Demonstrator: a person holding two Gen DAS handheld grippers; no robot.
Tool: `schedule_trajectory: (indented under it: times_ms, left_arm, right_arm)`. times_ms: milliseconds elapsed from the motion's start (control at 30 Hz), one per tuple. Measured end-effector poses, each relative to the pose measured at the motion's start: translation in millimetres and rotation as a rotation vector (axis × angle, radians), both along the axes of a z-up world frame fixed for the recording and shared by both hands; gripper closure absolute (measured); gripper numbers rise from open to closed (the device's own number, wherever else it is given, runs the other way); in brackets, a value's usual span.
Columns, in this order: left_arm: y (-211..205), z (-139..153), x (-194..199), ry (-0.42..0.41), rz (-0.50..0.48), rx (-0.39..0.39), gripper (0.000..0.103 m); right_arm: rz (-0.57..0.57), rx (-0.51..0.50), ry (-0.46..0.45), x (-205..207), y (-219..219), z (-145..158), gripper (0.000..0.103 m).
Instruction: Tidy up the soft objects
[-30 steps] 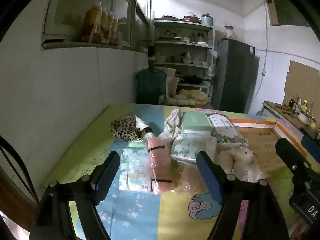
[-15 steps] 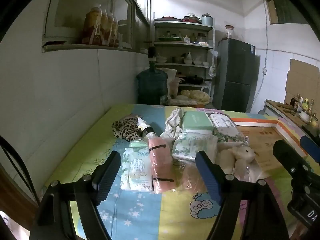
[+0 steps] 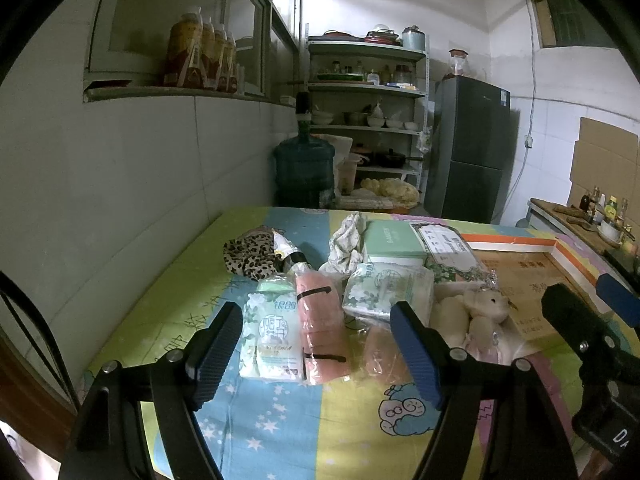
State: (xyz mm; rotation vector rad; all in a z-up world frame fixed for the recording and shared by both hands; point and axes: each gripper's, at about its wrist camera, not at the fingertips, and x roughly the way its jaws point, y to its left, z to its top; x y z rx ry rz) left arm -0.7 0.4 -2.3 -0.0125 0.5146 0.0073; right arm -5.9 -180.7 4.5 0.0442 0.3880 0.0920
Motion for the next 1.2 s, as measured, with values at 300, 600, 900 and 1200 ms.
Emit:
schedule_trajectory:
  times_ms: [300, 600, 900, 1200]
  left_arm:
    - [0.3, -1.0, -0.2, 0.003, 0.0, -0.001, 0.027]
    - [0.3, -0.9, -0.1, 0.003, 0.0, -0.002, 0.027]
    - [0.6, -0.9, 0.1, 0.004, 0.0, -0.003, 0.027]
    - [0.8, -0.8, 0.1, 0.004, 0.001, -0.004, 0.027]
  right_arm:
    - [0.006, 0.001, -0.003, -0.5, 1.0, -0.4, 0.009]
    - [0.016, 0.0, -0.003, 0.2, 4.4, 0.0, 0.009]
    - [0.029, 0.002, -0.002, 1.6, 5.3, -1.4, 0.009]
    - [0.041, 0.0, -0.002, -0.2, 7.0, -1.9, 0.009]
